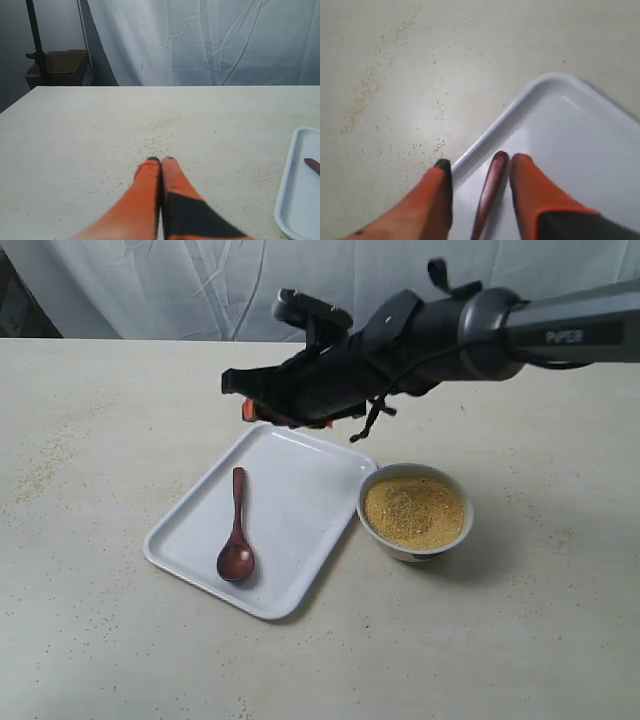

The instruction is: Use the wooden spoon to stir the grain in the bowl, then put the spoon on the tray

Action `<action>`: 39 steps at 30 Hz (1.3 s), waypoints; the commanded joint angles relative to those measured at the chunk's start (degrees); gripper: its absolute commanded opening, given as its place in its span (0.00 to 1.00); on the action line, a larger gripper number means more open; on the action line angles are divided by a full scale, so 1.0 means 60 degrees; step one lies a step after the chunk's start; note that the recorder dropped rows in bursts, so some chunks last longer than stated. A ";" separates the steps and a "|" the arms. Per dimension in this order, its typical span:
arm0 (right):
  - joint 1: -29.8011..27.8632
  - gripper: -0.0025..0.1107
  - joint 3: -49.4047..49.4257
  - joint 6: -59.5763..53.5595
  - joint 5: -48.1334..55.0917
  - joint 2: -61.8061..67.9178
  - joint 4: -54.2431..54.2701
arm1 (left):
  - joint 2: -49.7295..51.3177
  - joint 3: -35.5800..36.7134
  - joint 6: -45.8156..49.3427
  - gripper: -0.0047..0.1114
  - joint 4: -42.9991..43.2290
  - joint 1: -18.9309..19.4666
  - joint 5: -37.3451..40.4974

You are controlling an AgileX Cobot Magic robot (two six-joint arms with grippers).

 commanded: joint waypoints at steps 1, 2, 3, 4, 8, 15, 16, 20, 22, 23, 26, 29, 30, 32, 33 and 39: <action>-0.0433 0.04 -0.0056 0.0026 0.2202 -0.0953 -0.4329 | -0.0036 0.0017 -0.0003 0.04 0.0043 0.0037 0.0006; -0.0571 0.02 -0.0056 0.0412 0.2715 -0.1118 -0.5520 | -0.0036 0.0017 -0.0003 0.04 0.0043 0.0037 0.0006; -0.0735 0.03 -0.0056 0.0921 0.2961 -0.1229 -0.6470 | -0.0036 0.0017 -0.0003 0.04 0.0043 0.0037 0.0006; -0.1021 0.02 -0.0056 0.1787 0.3240 -0.1378 -0.7445 | -0.0036 0.0017 -0.0003 0.04 0.0043 0.0037 0.0006; -0.2591 0.02 0.0003 0.4498 0.4683 -0.1940 -0.9390 | -0.0036 0.0017 -0.0003 0.04 0.0043 0.0037 0.0006; -0.4540 0.02 0.2023 0.4745 0.5240 -0.3646 -0.9316 | -0.0036 0.0017 -0.0003 0.04 0.0043 0.0037 0.0006; -0.4683 0.02 0.2597 0.4745 0.5064 -0.4115 -0.9316 | -0.0036 0.0017 -0.0003 0.04 0.0043 0.0037 0.0006; -0.4816 0.02 0.4223 0.4745 0.4075 -0.6064 -0.9389 | -0.0036 0.0017 -0.0003 0.04 0.0043 0.0037 0.0006; -0.4798 0.02 0.5089 0.4745 0.3274 -0.7295 -0.9389 | -0.0036 0.0017 -0.0003 0.04 0.0043 0.0037 0.0006; -0.4798 0.02 0.5437 0.4745 0.2893 -0.7948 -0.9179 | -0.0036 0.0017 -0.0003 0.04 0.0043 0.0037 0.0006; -0.4798 0.02 0.6652 0.4745 0.1558 -0.9838 -0.8764 | -0.0036 0.0017 -0.0003 0.04 0.0043 0.0037 0.0006; -0.4798 0.02 0.7830 0.4745 0.0764 -1.1660 -0.8763 | -0.0036 0.0017 -0.0003 0.04 0.0043 0.0037 0.0006; -0.4798 0.02 0.8508 0.4745 0.0536 -1.2866 -0.8763 | -0.0036 0.0017 -0.0003 0.04 0.0043 0.0037 0.0006; -0.4798 0.02 0.9428 0.4728 0.0398 -1.4619 -0.8781 | -0.0036 0.0017 -0.0003 0.04 0.0043 0.0037 0.0006; -0.4798 0.02 0.9651 0.4728 0.0223 -1.5036 -0.8782 | -0.0036 0.0017 -0.0003 0.04 0.0043 0.0037 0.0006; -0.4798 0.02 1.0170 0.4728 0.0552 -1.8037 -0.8589 | -0.0036 0.0017 -0.0003 0.04 0.0043 0.0037 0.0006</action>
